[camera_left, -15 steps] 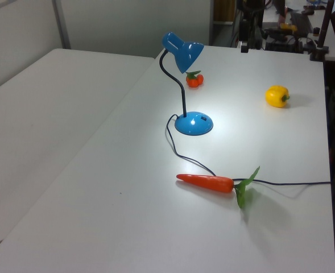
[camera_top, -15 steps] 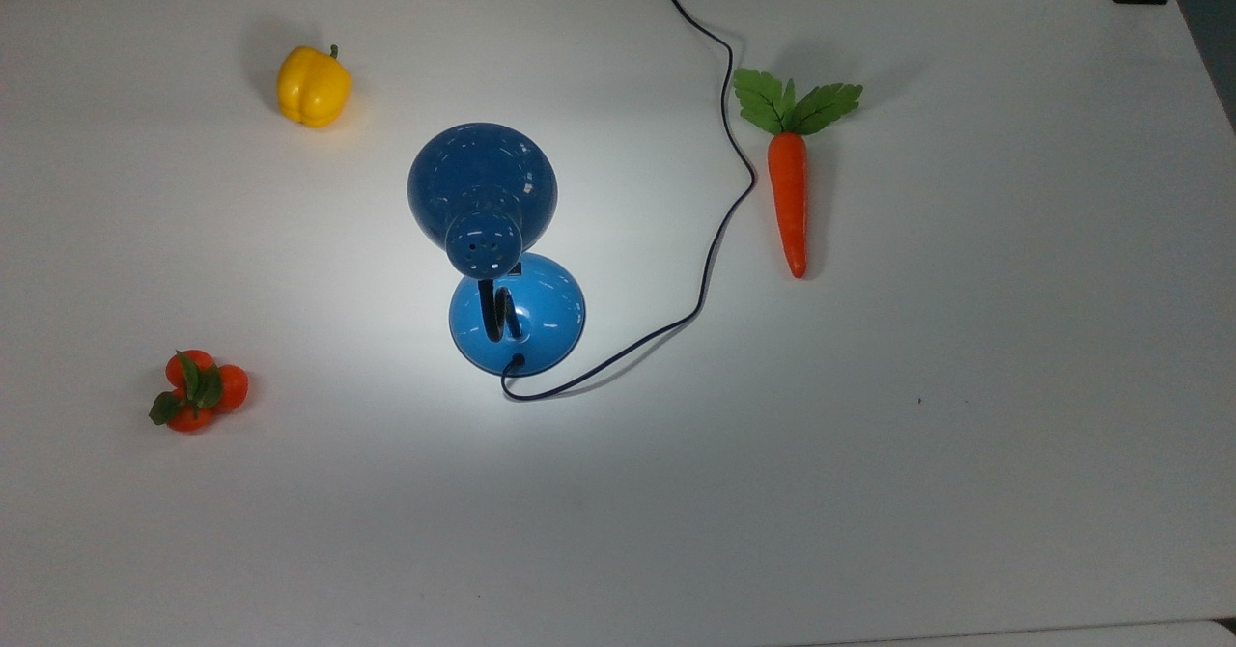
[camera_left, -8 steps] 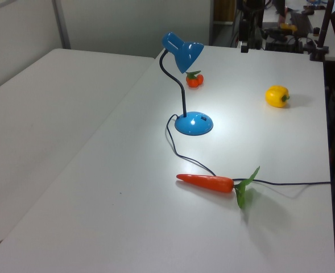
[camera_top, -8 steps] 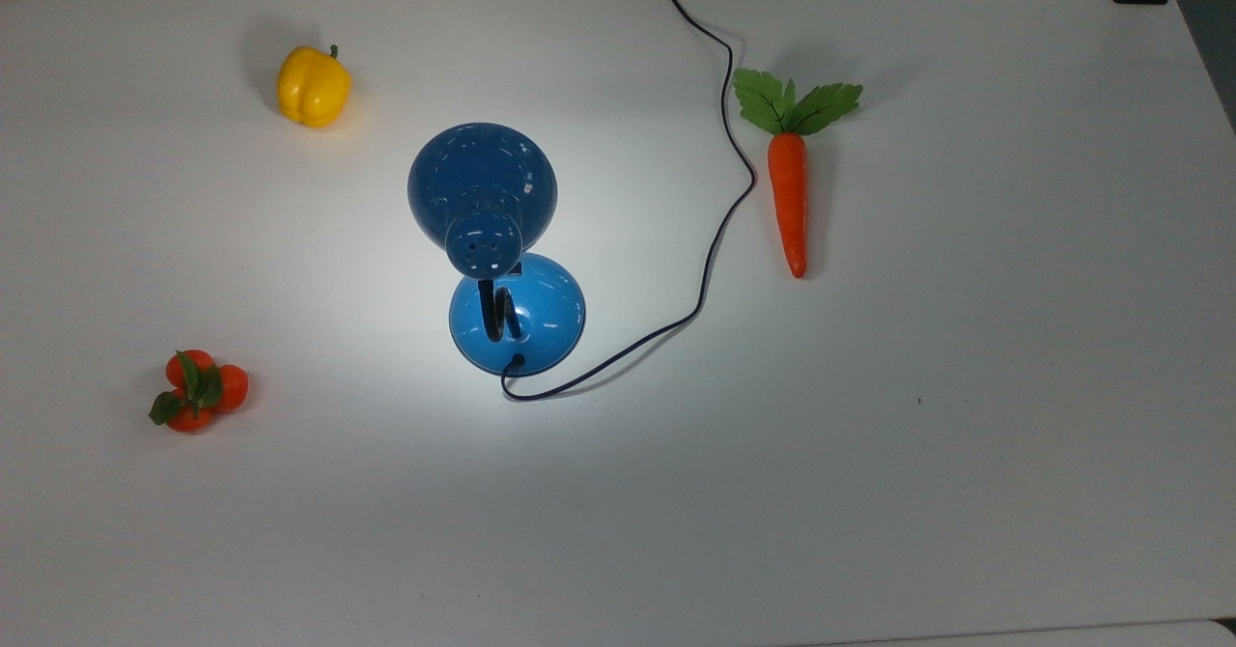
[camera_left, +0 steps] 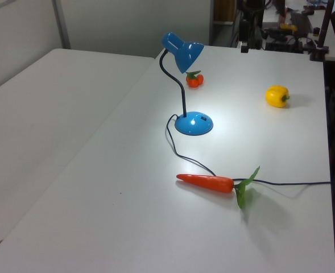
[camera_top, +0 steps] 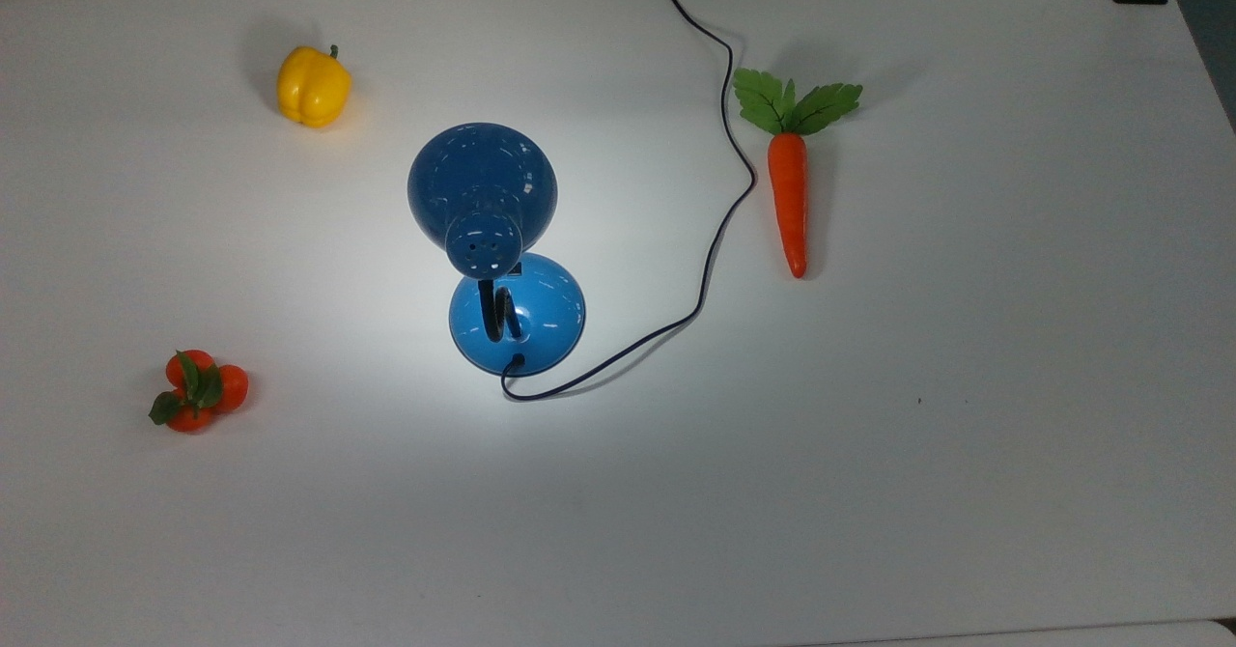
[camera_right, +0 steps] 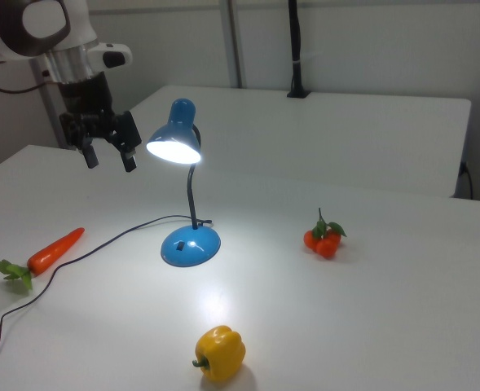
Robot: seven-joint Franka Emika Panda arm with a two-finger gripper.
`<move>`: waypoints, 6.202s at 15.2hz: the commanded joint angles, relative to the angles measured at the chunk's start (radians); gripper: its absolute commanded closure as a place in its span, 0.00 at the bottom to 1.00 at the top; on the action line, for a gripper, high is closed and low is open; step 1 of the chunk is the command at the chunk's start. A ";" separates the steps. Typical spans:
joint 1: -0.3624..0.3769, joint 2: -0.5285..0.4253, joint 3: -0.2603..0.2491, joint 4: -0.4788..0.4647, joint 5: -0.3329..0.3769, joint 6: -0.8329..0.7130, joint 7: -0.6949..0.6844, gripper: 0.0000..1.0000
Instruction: Turn off lamp
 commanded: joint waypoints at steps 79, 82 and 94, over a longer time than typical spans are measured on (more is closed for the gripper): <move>-0.035 0.236 0.003 -0.476 -0.010 0.927 -0.009 1.00; -0.022 0.203 0.007 -0.471 -0.010 0.841 0.013 1.00; 0.041 0.058 0.006 -0.188 -0.009 0.197 0.016 1.00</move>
